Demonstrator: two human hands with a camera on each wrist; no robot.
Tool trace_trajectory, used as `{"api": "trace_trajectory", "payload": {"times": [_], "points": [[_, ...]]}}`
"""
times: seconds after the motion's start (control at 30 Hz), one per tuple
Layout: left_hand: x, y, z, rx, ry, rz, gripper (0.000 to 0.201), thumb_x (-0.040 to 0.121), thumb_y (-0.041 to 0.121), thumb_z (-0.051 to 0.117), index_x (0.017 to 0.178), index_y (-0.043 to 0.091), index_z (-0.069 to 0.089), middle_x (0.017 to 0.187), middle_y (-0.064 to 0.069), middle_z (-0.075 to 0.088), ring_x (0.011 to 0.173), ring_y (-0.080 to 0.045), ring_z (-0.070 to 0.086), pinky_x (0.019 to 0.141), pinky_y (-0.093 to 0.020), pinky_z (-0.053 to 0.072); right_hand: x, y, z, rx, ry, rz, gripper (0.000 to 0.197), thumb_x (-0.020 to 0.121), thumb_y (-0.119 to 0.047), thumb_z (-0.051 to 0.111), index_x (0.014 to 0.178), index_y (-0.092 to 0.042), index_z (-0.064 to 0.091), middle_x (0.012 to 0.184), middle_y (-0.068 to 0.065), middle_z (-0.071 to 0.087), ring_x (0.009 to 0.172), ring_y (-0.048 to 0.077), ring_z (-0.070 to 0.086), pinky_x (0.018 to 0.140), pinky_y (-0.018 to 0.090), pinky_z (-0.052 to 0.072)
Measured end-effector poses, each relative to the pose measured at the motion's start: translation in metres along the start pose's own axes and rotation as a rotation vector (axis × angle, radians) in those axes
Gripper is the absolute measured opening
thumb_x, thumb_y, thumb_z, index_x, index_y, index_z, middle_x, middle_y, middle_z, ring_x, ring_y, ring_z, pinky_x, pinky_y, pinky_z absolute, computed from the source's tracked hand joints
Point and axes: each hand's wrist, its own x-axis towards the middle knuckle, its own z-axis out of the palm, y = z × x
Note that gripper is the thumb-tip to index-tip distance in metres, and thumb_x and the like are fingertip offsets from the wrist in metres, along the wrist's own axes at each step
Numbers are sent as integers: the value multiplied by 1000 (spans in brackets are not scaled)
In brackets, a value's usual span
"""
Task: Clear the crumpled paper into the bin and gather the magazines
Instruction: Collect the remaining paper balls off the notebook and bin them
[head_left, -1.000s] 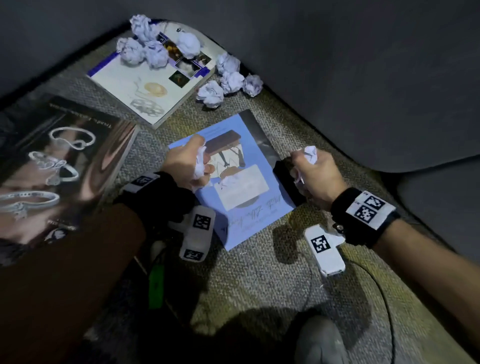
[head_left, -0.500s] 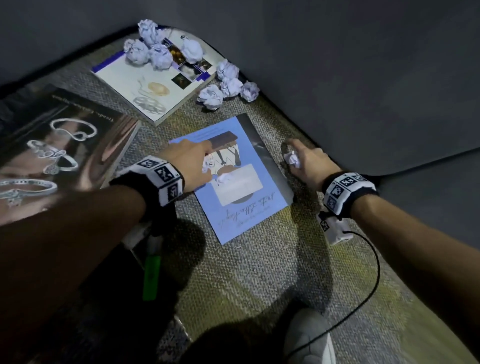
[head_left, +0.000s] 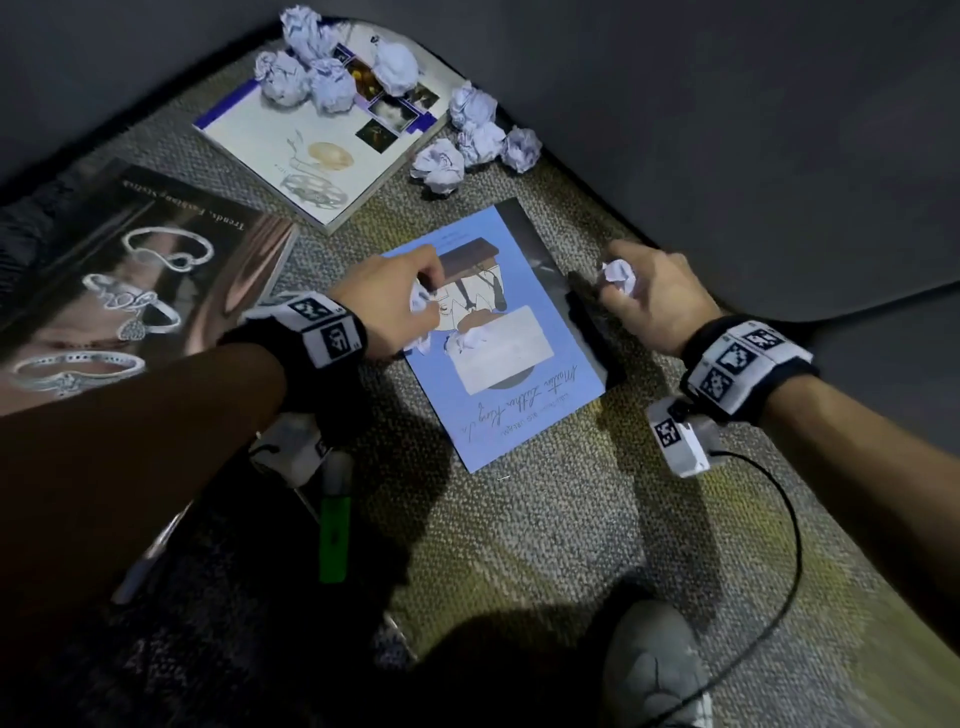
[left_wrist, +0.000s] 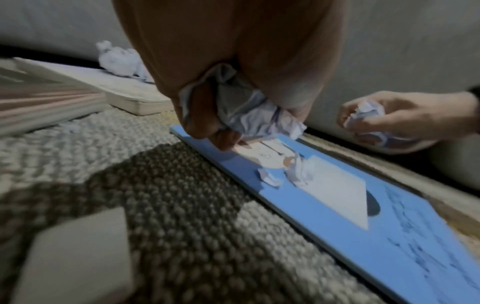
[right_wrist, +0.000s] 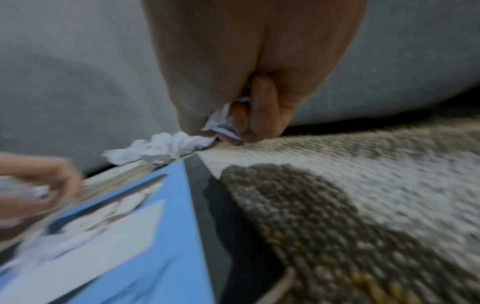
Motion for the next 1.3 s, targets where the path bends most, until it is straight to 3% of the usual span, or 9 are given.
{"api": "trace_trajectory", "payload": {"times": [0.2, 0.33, 0.4, 0.57, 0.7, 0.87, 1.0, 1.13, 1.3], "points": [[-6, 9, 12, 427, -217, 175, 46, 86, 50, 56, 119, 27, 33, 78, -2, 53, 73, -30, 54, 58, -34, 38, 0, -67, 29, -81, -269, -294, 14, 88, -18, 56, 97, -20, 46, 72, 3, 57, 65, 24, 55, 60, 25, 36], [-9, 15, 25, 562, -201, 190, 26, 95, 41, 43, 116, 28, 37, 92, -3, 56, 79, -32, 55, 59, -35, 38, 10, -83, 48, -189, -288, -308, 23, 89, -21, 55, 107, -18, 41, 75, 1, 56, 74, 29, 58, 66, 37, 50], [-9, 12, 25, 504, -184, 165, 8, 95, 32, 42, 99, 26, 42, 86, -3, 53, 73, -30, 49, 60, -35, 39, 12, -83, 51, -196, -308, -296, 29, 88, -20, 55, 113, -18, 40, 74, 1, 53, 73, 29, 55, 66, 38, 50], [-17, -8, 7, -70, -60, -45, 6, 85, 26, 57, 79, 24, 54, 79, -2, 64, 75, -28, 60, 66, -32, 48, 13, -78, 57, -156, -297, -337, 43, 91, -28, 56, 129, -23, 35, 61, -6, 48, 66, 28, 52, 58, 33, 42], [-19, -19, -12, -313, 27, -179, 10, 87, 22, 60, 77, 19, 60, 83, -4, 62, 80, -26, 59, 68, -27, 40, 14, -79, 60, -260, -343, -415, 34, 95, -38, 48, 126, -28, 37, 85, 8, 61, 76, 32, 57, 59, 35, 42], [-21, -31, -29, -378, 51, -299, 18, 83, 24, 66, 67, 24, 58, 78, 1, 59, 58, -14, 48, 52, -24, 36, 12, -81, 61, -353, -351, -423, 29, 95, -33, 50, 122, -25, 45, 103, 8, 63, 87, 32, 60, 61, 33, 37], [-26, -22, -23, -177, 8, -206, 10, 76, 20, 67, 72, 17, 58, 70, -3, 60, 66, -23, 53, 58, -26, 39, 5, -75, 57, -138, -226, -295, 21, 87, -31, 59, 103, -23, 49, 87, 6, 65, 78, 29, 61, 64, 34, 50], [-27, -5, -12, 150, -37, -37, 12, 82, 27, 59, 85, 19, 51, 77, -7, 59, 73, -31, 53, 59, -30, 36, -3, -68, 45, 42, -25, -185, 15, 83, -23, 61, 87, -13, 49, 70, 4, 59, 64, 24, 55, 58, 26, 41], [-14, -9, 2, 428, -85, 67, 39, 86, 52, 57, 110, 25, 41, 91, -4, 61, 72, -29, 53, 58, -32, 37, 4, -69, 38, -130, -82, -186, 26, 84, -29, 63, 87, -17, 40, 70, 4, 56, 68, 29, 55, 58, 30, 39]]}}
